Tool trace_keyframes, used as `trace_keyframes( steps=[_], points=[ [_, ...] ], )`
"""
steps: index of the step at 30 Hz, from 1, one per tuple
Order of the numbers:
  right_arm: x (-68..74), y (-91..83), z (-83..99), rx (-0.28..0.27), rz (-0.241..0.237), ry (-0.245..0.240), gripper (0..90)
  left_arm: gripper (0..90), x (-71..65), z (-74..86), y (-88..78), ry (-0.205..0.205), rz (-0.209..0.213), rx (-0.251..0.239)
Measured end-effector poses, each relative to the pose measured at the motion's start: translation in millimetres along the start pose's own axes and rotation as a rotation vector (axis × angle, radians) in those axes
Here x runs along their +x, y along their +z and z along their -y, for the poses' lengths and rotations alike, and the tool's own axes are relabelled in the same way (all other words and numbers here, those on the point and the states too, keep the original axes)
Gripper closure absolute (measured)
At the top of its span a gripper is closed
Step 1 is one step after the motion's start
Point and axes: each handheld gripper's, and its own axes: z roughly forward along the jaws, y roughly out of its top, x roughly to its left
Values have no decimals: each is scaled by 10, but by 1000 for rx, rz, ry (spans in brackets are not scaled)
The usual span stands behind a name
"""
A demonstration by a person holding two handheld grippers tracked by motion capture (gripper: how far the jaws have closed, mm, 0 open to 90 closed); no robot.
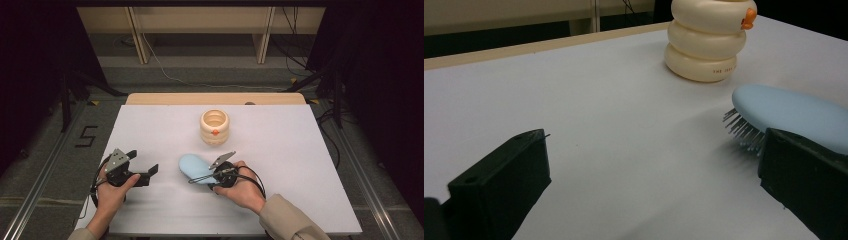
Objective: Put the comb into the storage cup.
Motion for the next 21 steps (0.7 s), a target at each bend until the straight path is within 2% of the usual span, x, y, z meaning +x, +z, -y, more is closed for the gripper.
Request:
trace_keyframes(
  steps=[3, 4, 6, 10, 21],
  points=[
    [-10, -11, 3, -21, -1, 12, 701, 0, -1, -1, -2, -1, -1, -2],
    [-17, -26, 5, -46, 6, 22, 701, 0, 0, -1, -3, -1, 0, -2],
    [-19, -33, 5, -55, 9, 24, 702, 0, 1, 0, -2, -2, 0, -2],
    [-27, -74, 12, -109, 20, 26, 701, 0, 0, 1, 0, 0, 1, -1],
    [-13, -106, 15, -148, 27, 28, 701, 0, 0, 1, -1, -1, 2, -1]
  ],
)
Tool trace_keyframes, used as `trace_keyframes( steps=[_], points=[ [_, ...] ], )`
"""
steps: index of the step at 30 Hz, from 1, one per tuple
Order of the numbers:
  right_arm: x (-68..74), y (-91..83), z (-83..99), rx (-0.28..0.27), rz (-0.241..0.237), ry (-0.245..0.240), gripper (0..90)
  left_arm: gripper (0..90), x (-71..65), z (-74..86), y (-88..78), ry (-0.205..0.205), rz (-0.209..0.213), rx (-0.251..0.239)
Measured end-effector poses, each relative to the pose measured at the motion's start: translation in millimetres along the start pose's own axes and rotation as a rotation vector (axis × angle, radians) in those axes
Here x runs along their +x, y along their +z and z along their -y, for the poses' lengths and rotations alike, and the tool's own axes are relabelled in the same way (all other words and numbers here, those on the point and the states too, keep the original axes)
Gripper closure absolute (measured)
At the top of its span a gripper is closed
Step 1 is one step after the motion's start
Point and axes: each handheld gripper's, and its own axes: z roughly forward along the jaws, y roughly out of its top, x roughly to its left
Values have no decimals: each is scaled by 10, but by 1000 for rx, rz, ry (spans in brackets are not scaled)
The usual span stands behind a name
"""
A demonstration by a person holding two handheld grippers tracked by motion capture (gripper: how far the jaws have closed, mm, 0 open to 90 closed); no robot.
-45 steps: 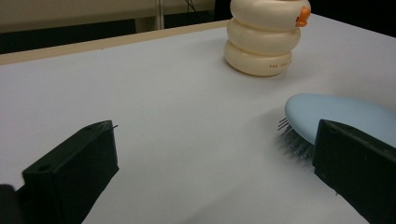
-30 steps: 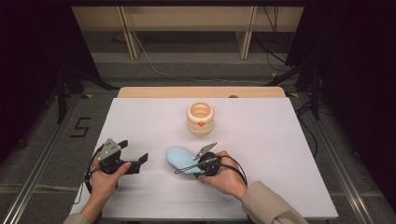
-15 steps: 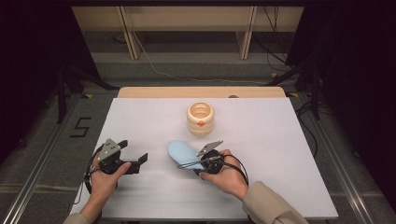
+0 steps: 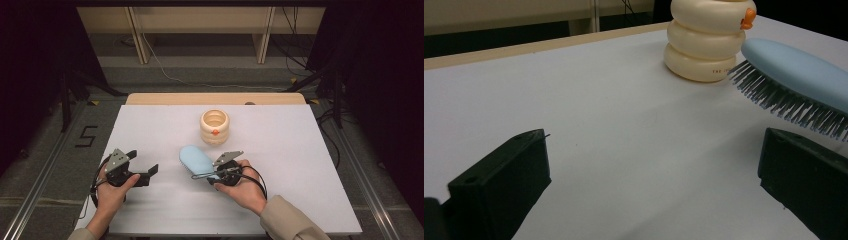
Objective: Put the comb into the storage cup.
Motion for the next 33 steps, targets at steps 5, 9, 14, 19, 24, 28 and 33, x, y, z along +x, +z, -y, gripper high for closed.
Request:
trace_keyframes(
  steps=[5, 9, 14, 19, 24, 28, 33],
  points=[
    [-2, -38, -18, -48, 12, 12, 701, 0, -1, 1, 2, 1, 1, 1],
    [-13, -74, -27, -96, 21, 45, 701, 0, -3, 1, 2, 2, 2, 0],
    [-28, -114, -30, -137, 38, 84, 701, 0, -7, 0, 2, 3, 2, 1],
    [-49, -146, -33, -191, 47, 132, 701, 0, -10, -1, 5, 1, 6, -3],
    [-68, -176, -36, -236, 54, 155, 701, 0, -15, -1, 8, 2, 7, -3],
    [-71, -194, -43, -256, 59, 169, 701, 0, -19, -2, 10, 5, 9, -3],
    [-74, -205, -44, -277, 64, 182, 701, 0, -25, -4, 12, 5, 13, -5]
  ],
)
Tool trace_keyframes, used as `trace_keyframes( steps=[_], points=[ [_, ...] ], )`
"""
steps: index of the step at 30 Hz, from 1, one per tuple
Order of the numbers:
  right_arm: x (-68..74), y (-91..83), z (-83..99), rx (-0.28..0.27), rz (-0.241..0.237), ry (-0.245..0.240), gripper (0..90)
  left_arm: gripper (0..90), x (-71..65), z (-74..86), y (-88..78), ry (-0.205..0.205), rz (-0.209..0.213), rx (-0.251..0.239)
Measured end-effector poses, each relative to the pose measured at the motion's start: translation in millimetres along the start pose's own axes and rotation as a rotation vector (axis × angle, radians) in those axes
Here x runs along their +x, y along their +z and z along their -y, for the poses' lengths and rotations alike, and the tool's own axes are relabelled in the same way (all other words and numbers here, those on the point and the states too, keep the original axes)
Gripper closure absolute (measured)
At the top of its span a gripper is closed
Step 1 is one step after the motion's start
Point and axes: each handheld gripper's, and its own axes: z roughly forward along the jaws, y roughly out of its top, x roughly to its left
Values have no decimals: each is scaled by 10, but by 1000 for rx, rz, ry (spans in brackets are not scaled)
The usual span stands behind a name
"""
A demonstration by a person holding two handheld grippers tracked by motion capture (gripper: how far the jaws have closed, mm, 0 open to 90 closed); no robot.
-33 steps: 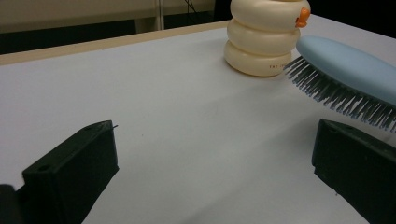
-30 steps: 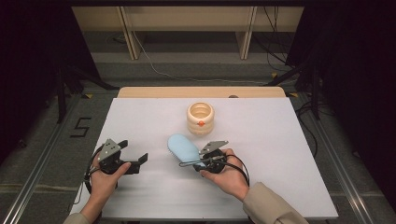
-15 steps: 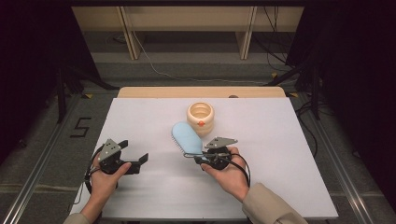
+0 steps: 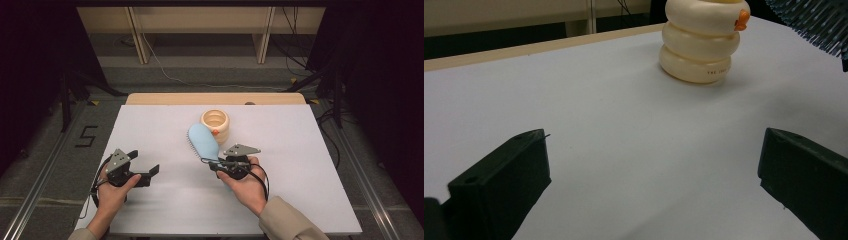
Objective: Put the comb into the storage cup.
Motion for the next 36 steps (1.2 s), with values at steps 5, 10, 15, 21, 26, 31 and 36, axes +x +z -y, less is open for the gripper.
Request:
trace_keyframes(
  steps=[5, 10, 15, 21, 26, 31, 36],
  points=[
    [-8, -3, -7, -11, -2, 13, 701, 0, -52, -25, 11, -33, 41, -18],
    [-8, -6, -12, -46, 1, 32, 701, 0, -166, -55, 31, -34, 80, -21],
    [3, -18, -44, -74, 1, 38, 701, 0, -350, -95, 75, -49, 147, -9],
    [19, 7, -58, -73, -2, 41, 701, 0, -657, -108, 216, -60, 256, 19],
    [37, 14, -77, -75, -4, 36, 701, 0, -919, -90, 348, -38, 326, 55],
    [48, 12, -89, -82, -4, 35, 701, 0, -1081, -64, 432, -71, 380, 74],
    [65, 26, -98, -81, -5, 34, 701, 4, -1207, -39, 522, -85, 414, 92]
  ],
)
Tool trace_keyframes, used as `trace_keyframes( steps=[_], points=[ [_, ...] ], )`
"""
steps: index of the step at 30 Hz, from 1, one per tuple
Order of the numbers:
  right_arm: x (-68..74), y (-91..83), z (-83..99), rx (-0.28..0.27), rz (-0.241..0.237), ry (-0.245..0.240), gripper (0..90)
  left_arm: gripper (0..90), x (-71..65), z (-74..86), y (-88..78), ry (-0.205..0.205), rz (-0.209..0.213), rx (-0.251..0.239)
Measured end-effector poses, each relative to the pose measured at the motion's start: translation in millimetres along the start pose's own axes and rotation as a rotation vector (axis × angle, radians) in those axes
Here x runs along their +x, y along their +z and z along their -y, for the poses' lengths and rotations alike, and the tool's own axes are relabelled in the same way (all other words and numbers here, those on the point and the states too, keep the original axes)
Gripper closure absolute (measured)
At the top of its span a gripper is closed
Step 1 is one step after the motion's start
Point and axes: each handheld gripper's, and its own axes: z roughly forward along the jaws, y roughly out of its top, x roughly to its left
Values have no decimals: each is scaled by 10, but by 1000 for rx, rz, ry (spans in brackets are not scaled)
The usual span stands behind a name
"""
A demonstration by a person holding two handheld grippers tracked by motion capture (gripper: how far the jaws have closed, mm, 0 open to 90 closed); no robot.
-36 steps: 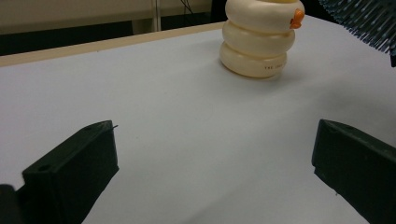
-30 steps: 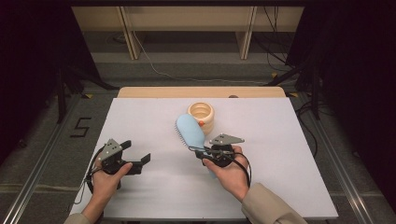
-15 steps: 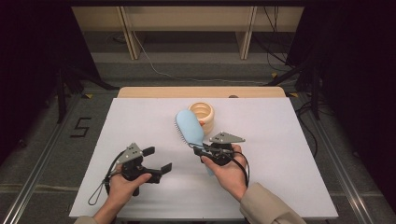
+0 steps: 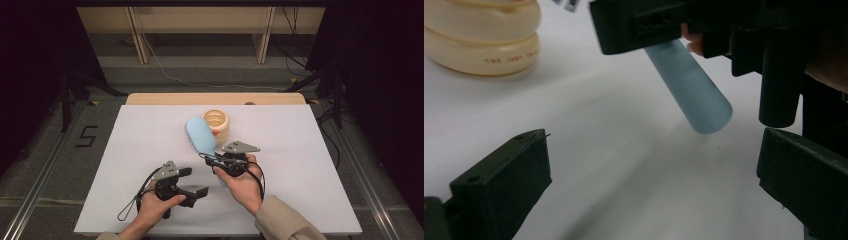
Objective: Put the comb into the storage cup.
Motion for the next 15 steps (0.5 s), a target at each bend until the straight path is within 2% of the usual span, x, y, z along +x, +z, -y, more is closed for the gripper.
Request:
trace_keyframes(
  steps=[4, 15],
  points=[
    [8, 17, -4, 3, -2, -1, 701, 7, -29, 5, 91, 14, 10, 19],
    [21, 32, -15, 2, -2, -1, 701, 10, -57, -20, 239, -9, 25, 18]
  ],
)
